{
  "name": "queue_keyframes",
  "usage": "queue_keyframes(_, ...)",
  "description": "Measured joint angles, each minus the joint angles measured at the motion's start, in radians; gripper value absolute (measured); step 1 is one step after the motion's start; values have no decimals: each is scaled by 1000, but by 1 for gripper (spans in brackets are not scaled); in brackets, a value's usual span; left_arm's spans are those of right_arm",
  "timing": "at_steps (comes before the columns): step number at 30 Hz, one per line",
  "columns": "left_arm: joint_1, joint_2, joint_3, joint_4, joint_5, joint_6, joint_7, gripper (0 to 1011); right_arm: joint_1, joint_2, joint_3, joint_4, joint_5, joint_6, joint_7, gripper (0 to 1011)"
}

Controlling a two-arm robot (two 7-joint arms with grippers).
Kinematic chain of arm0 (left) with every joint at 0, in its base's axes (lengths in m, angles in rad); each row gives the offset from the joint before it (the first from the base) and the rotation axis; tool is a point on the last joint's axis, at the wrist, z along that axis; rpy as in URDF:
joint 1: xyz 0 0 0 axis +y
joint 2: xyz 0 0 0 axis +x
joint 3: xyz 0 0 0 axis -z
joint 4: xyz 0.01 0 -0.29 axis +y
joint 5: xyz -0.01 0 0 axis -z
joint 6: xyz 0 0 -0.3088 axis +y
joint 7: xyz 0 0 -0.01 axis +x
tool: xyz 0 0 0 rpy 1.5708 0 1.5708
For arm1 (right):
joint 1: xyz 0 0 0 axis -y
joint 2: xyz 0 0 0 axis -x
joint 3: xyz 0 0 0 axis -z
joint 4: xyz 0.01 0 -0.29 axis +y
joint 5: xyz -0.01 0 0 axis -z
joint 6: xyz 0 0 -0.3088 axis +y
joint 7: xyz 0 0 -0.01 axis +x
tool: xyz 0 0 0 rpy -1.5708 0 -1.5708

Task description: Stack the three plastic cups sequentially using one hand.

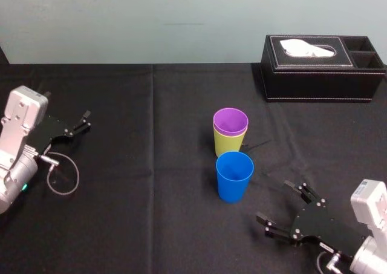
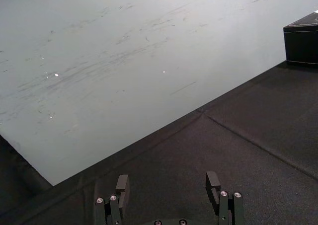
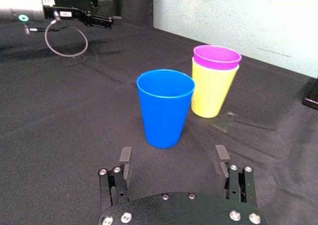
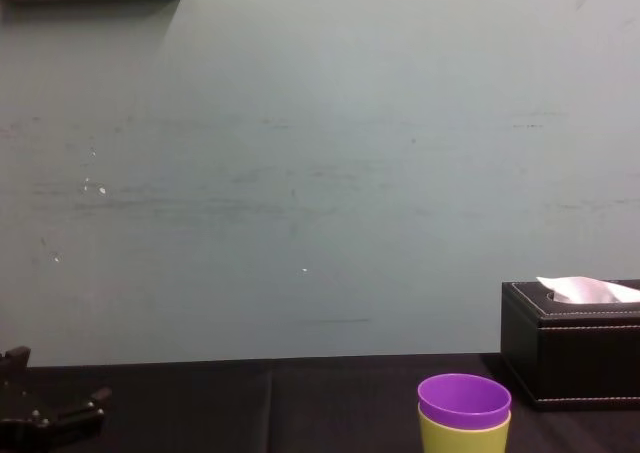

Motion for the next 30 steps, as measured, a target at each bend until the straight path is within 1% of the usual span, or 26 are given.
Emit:
queue_keyframes(2, 0, 0, 0, 0, 0, 0, 0, 1011, 12, -12, -14, 6, -3, -5, -1, 1000)
queue_keyframes(8, 0, 0, 0, 0, 0, 0, 0, 1012, 34, -32, -36, 14, -11, -7, -7, 1002)
queue_keyframes(12, 0, 0, 0, 0, 0, 0, 0, 1011, 43, -40, -45, 16, -17, -5, -13, 1002)
queue_keyframes(17, 0, 0, 0, 0, 0, 0, 0, 1011, 70, -63, -59, 32, -16, 4, -21, 1002)
queue_keyframes(19, 0, 0, 0, 0, 0, 0, 0, 1011, 74, -65, -60, 34, -14, 6, -21, 1002)
queue_keyframes(23, 0, 0, 0, 0, 0, 0, 0, 1012, 102, -80, -73, 52, -1, 18, -19, 1002)
queue_keyframes(30, 0, 0, 0, 0, 0, 0, 0, 1011, 148, -102, -100, 73, -7, 32, -21, 1002)
